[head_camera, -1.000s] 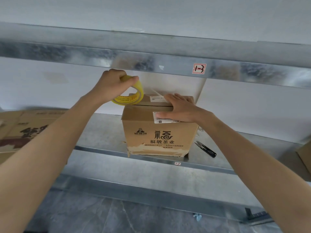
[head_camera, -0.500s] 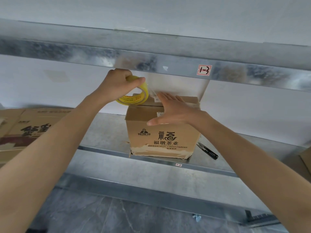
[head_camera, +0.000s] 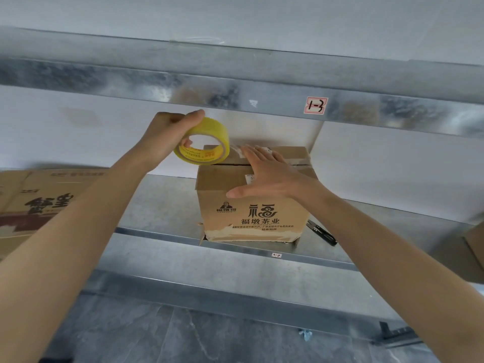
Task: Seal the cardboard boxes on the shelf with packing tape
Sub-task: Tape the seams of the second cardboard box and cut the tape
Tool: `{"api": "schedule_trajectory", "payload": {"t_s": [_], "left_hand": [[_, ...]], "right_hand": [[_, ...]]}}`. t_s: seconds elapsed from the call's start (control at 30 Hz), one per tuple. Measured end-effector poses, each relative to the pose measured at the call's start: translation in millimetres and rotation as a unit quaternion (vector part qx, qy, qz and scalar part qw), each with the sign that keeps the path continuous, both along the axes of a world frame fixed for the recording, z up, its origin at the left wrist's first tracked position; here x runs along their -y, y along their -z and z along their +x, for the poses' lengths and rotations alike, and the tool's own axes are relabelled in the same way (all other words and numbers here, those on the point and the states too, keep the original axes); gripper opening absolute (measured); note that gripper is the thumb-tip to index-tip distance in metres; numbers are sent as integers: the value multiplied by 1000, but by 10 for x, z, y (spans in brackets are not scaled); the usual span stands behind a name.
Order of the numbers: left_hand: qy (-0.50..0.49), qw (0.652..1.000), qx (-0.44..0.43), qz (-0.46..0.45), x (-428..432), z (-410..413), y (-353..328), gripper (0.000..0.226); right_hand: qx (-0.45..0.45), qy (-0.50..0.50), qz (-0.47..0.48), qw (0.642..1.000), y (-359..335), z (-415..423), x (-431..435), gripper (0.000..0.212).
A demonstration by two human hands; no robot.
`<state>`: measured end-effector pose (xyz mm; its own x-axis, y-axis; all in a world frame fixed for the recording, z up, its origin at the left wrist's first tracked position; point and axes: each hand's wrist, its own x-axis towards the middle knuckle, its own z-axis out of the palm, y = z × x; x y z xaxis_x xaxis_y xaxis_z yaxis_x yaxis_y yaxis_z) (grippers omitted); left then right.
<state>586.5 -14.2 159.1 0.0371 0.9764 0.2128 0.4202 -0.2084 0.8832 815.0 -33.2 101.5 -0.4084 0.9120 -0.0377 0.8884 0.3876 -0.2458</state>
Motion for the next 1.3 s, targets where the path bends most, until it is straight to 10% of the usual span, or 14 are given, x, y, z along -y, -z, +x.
{"api": "schedule_trajectory", "payload": {"t_s": [0.67,1.3], "left_hand": [[-125,922,-366,-37,41,-248,710,49],[-134,959,-245,-56,105,-239,881,55]], "right_hand": [[66,-15,20,997,-13,33,35,109],[142,90,52,984,-80,503,477,96]]}}
